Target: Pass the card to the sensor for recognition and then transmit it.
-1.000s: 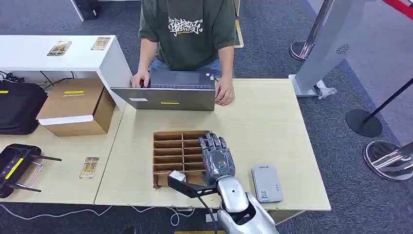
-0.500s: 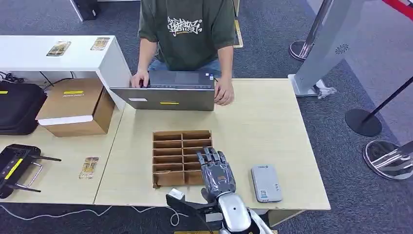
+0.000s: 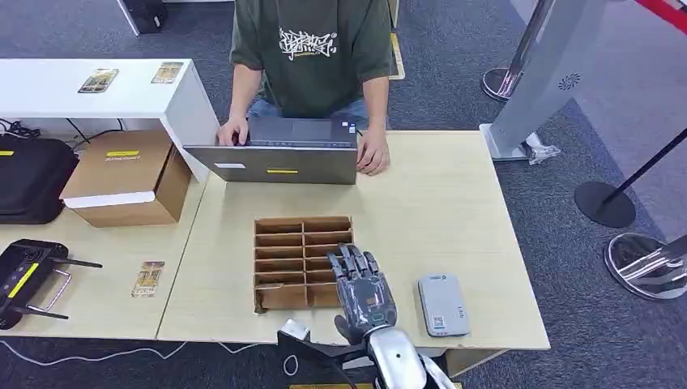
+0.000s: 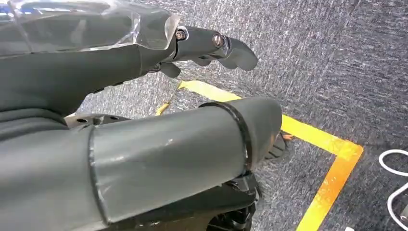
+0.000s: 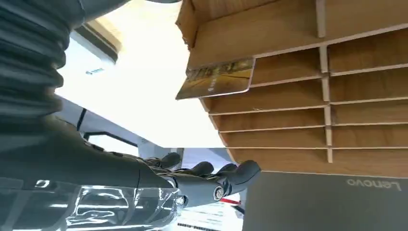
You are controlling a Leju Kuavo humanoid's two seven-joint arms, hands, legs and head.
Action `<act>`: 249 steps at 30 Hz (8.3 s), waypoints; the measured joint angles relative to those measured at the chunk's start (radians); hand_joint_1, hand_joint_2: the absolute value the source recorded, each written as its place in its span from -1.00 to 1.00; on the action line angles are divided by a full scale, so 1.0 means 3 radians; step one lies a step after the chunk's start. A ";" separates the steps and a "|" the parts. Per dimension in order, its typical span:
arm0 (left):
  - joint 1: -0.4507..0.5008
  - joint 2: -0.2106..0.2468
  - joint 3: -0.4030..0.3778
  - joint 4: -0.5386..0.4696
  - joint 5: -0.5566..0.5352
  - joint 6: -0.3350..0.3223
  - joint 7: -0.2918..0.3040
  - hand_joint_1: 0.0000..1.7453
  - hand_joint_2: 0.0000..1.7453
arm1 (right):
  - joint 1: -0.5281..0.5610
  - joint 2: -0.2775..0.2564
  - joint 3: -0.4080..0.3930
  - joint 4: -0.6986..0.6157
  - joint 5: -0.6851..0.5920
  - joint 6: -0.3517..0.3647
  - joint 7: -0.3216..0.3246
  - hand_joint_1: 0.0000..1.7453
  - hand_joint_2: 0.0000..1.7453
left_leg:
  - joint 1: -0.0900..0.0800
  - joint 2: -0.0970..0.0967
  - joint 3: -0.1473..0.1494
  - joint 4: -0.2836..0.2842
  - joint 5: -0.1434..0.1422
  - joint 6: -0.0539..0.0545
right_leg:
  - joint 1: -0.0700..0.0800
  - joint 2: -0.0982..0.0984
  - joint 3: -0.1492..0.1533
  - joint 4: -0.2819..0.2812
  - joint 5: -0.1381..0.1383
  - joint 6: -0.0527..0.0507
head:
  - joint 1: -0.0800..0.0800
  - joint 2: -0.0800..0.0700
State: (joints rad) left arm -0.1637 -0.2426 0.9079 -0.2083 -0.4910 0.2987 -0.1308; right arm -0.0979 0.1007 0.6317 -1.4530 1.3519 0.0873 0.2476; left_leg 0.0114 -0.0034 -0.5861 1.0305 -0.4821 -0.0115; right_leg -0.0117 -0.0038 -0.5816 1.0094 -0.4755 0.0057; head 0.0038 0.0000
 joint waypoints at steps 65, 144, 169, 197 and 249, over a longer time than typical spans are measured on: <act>0.0002 0.0004 -0.0034 0.0000 -0.0089 -0.0090 0.0196 -1.00 -1.00 | 0.0005 -0.0023 -0.0192 0.0261 0.0279 -0.0163 -0.0024 -1.00 1.00 | 0.0000 0.0000 0.0001 0.0000 0.0000 0.0000 | 0.0000 0.0000 0.0000 0.0000 0.0000 0.0000 | 0.0000 0.0000; -0.0065 -0.0004 -0.0224 0.0000 -0.0053 -0.0088 0.0402 -1.00 -1.00 | -0.0142 0.0212 -0.0176 0.0422 0.0155 -0.0131 -0.0018 0.84 1.00 | 0.0000 0.0000 0.0001 0.0000 0.0000 0.0000 | 0.0000 0.0000 0.0001 0.0000 0.0000 0.0000 | 0.0000 0.0000; -0.0060 -0.0004 -0.0224 0.0000 0.0038 -0.0093 0.0341 -1.00 -1.00 | -0.0176 0.0212 -0.0168 0.0446 0.0163 -0.0190 -0.0022 0.74 1.00 | 0.0000 0.0000 0.0001 0.0000 0.0000 0.0000 | 0.0000 0.0000 0.0001 0.0000 0.0000 0.0000 | 0.0000 0.0000; 0.0015 0.0013 -0.0224 0.0000 0.0239 -0.0032 0.0018 -1.00 -1.00 | 0.0549 0.0095 -0.1000 -0.1143 -0.0889 -0.1630 -0.0444 1.00 1.00 | -0.0001 -0.0001 0.0002 0.0001 0.0000 0.0000 | -0.0001 0.0000 0.0001 -0.0001 0.0000 0.0000 | 0.0000 0.0000; -0.0176 -0.0079 -0.0874 0.0000 0.0085 -0.0081 0.0492 -1.00 -1.00 | -0.2813 0.0379 -0.1039 0.1983 -0.0212 -0.2127 -0.0618 1.00 1.00 | -0.0001 0.0005 -0.0001 0.0002 0.0020 0.0001 | -0.0001 0.0005 -0.0003 0.0004 0.0023 -0.0003 | 0.0000 0.0000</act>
State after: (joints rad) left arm -0.2166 -0.2663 0.6459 -0.2083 -0.4654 0.2743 0.0168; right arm -0.9418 0.2143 0.3200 -0.8582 1.2882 -0.5507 0.0622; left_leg 0.0112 -0.0019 -0.5865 1.0310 -0.4761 -0.0113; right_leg -0.0119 -0.0022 -0.5825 1.0107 -0.4688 0.0048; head 0.0038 0.0000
